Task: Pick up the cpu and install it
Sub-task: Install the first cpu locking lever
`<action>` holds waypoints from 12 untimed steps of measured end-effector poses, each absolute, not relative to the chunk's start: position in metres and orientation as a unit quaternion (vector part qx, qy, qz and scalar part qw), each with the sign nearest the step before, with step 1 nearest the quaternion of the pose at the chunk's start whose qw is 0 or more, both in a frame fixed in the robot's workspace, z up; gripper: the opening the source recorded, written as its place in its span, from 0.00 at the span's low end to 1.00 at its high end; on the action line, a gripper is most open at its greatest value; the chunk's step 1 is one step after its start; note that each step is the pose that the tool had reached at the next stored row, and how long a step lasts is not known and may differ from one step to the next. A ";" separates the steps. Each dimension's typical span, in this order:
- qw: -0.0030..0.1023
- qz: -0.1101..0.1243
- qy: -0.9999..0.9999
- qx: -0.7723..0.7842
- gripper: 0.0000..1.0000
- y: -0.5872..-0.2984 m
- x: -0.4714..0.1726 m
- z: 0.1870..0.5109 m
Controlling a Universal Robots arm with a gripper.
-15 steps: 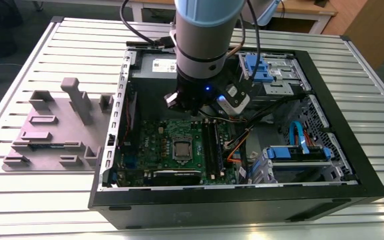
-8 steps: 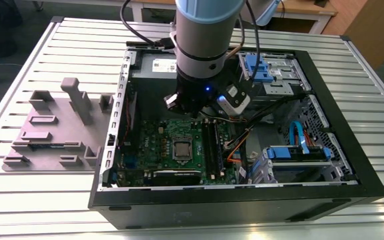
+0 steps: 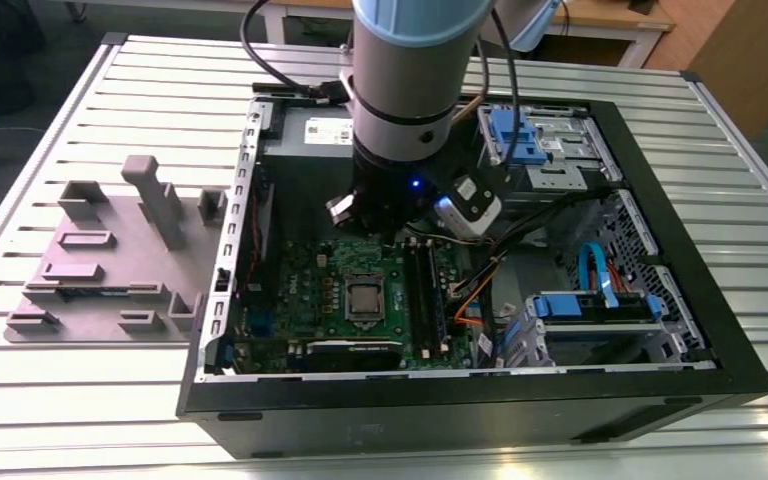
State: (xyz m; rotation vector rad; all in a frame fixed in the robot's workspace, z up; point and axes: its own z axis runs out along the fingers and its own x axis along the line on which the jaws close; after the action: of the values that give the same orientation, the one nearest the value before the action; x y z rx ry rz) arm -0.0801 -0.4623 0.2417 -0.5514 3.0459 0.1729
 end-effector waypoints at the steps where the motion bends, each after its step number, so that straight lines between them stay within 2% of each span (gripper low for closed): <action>1: 0.020 0.055 0.982 -0.177 0.11 -0.464 -0.080 0.242; 12: 0.019 0.055 0.984 -0.167 0.11 -0.484 -0.080 0.241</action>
State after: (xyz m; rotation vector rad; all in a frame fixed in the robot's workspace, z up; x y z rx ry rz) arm -0.0801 -0.4841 0.2413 -0.5196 3.0548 0.1708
